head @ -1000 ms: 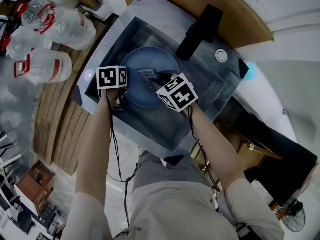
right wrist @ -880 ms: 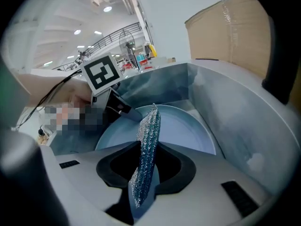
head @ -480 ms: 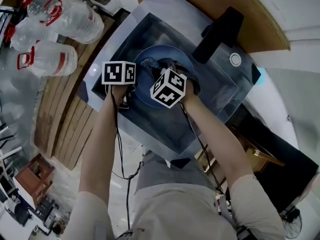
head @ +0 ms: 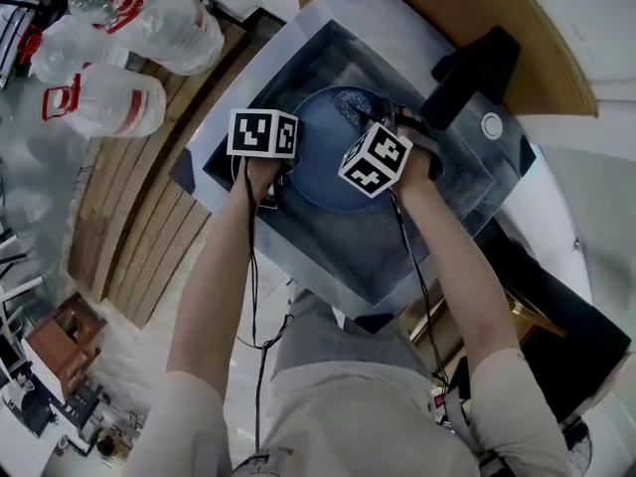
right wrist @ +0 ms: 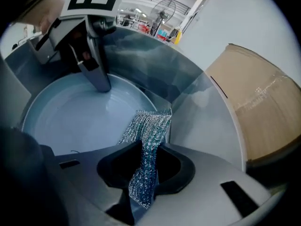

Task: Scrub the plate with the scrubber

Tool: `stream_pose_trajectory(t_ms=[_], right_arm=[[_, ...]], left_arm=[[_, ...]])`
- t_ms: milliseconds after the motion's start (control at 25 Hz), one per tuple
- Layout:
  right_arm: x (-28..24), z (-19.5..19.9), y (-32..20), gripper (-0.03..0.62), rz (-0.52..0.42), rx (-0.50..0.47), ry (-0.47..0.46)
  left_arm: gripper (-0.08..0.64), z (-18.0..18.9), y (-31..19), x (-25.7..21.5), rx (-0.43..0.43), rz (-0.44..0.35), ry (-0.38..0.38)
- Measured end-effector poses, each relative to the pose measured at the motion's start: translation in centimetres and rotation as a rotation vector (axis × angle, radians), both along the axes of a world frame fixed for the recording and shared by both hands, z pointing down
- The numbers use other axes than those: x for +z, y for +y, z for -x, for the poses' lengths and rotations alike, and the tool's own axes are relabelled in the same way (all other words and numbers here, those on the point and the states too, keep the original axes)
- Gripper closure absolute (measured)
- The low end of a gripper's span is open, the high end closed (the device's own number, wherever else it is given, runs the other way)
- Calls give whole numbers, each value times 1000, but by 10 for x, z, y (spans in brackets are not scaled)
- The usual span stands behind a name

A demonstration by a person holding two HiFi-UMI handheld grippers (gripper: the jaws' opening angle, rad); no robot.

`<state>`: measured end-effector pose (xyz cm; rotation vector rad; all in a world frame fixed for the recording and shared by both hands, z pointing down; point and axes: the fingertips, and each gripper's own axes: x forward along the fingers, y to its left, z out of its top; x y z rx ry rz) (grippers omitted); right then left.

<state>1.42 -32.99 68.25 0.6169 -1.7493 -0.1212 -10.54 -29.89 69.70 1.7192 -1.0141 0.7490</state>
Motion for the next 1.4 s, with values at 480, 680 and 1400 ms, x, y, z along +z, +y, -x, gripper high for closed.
stream_pose_trajectory(t_ms=[480,680,1400], right_arm=[[-5,-28,88,491,210,-177,154],[1,28,135,494,194,-331,95],[6,78,57,500,-59,-393,204]], left_arm=[[499,1,0,1,-71,7,34],[499,2,-1,0,-74,1,36],[500,4,-2,1,-178,26,125]])
